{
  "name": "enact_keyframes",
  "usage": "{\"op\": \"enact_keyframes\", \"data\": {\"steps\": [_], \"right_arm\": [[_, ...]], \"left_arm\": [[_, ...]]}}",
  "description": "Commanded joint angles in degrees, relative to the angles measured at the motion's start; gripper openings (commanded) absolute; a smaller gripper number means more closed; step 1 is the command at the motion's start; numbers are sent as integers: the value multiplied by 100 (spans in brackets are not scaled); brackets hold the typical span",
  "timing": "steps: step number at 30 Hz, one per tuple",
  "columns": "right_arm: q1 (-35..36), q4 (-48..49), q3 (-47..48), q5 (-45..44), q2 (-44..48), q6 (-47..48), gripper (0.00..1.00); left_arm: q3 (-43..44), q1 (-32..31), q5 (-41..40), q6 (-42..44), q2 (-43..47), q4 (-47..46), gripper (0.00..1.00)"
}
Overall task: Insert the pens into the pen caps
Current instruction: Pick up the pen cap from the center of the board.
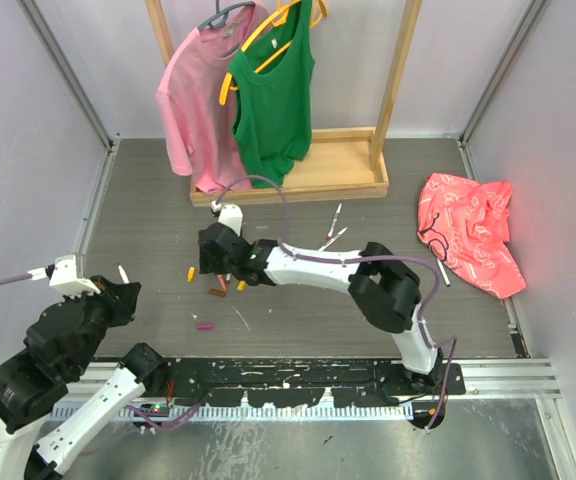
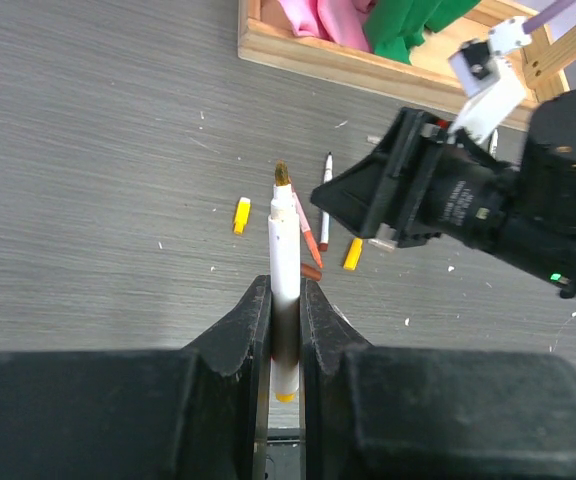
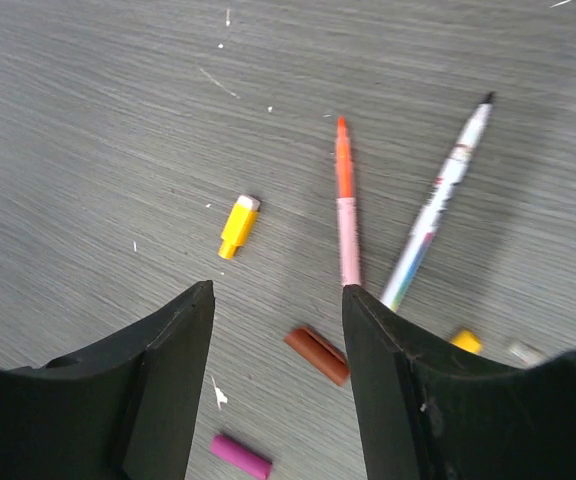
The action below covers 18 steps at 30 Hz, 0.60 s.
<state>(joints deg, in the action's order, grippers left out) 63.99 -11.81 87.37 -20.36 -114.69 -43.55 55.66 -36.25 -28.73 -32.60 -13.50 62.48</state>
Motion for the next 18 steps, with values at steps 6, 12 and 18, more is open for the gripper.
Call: {"op": "enact_keyframes", "data": {"steps": [6, 12, 18], "right_arm": [[112, 86, 1234, 182, -985, -351, 57], [149, 11, 1765, 173, -1475, -368, 57], [159, -22, 2013, -61, -1798, -452, 55]], "left_arm": [[162, 33, -159, -362, 175, 145, 0], [120, 30, -77, -362, 135, 106, 0], [87, 31, -5, -352, 170, 31, 0]]}}
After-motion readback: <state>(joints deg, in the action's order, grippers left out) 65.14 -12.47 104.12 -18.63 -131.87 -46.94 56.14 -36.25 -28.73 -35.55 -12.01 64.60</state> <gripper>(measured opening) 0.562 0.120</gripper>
